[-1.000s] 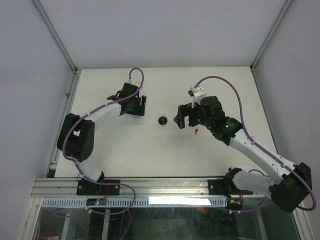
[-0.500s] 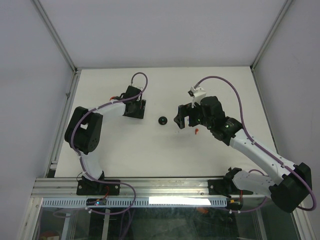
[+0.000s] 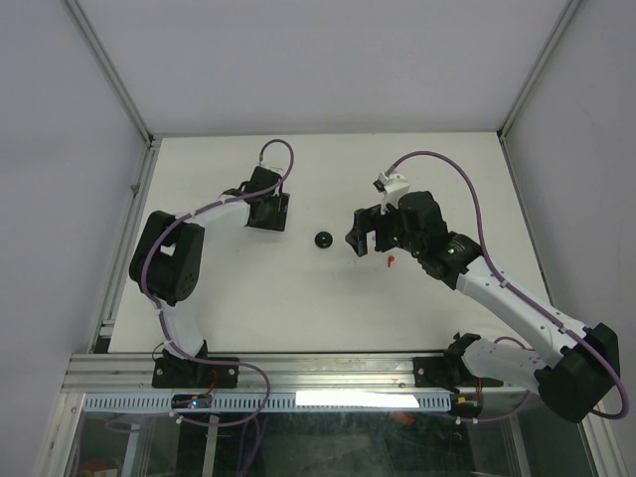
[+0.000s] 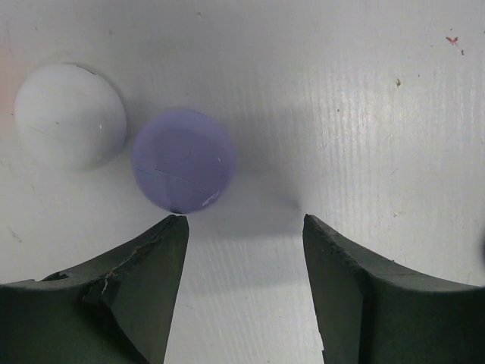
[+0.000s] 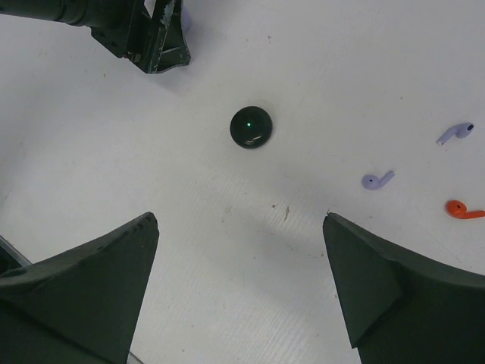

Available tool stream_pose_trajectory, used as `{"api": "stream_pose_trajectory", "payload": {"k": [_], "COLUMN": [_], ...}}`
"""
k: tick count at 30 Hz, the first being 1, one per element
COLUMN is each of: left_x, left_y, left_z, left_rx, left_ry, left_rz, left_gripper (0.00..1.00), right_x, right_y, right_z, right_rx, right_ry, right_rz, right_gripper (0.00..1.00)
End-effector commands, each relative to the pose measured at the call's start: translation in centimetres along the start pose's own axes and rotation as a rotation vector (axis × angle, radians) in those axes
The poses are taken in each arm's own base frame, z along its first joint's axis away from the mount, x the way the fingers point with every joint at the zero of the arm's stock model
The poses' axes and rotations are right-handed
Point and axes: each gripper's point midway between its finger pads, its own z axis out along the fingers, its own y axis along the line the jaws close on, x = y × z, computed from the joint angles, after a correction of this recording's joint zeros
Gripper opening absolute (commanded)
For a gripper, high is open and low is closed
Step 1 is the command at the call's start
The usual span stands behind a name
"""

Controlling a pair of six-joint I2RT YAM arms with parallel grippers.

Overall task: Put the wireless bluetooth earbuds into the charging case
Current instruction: Pick up the charging case at the center of the board.

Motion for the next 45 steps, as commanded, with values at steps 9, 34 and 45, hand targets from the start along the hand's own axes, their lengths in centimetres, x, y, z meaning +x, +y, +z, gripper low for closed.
{"api": "stream_pose_trajectory", "payload": {"k": [9, 34, 45], "left_x": [-5.3, -4.5, -5.4], "left_y": [2.4, 1.1, -1.6], "left_z": [0.5, 1.9, -4.0], "left_rx": [-0.029, 0.052, 0.178], "left_ry": [-0.091, -0.036, -0.162], "left_rz": [0.047, 0.032, 0.171], "left_gripper": [0.65, 0.52, 0.43], "right_x": [-1.2, -1.0, -1.3], "right_y": [0.3, 0.4, 1.3], "right_z": [-0.4, 0.1, 0.3], "right_rx": [-0.019, -0.023, -0.068], "right_ry": [-0.041, -0.027, -0.012], "right_rz": [-0.015, -0.016, -0.008], "right_gripper": [0.94, 0.94, 0.94]}}
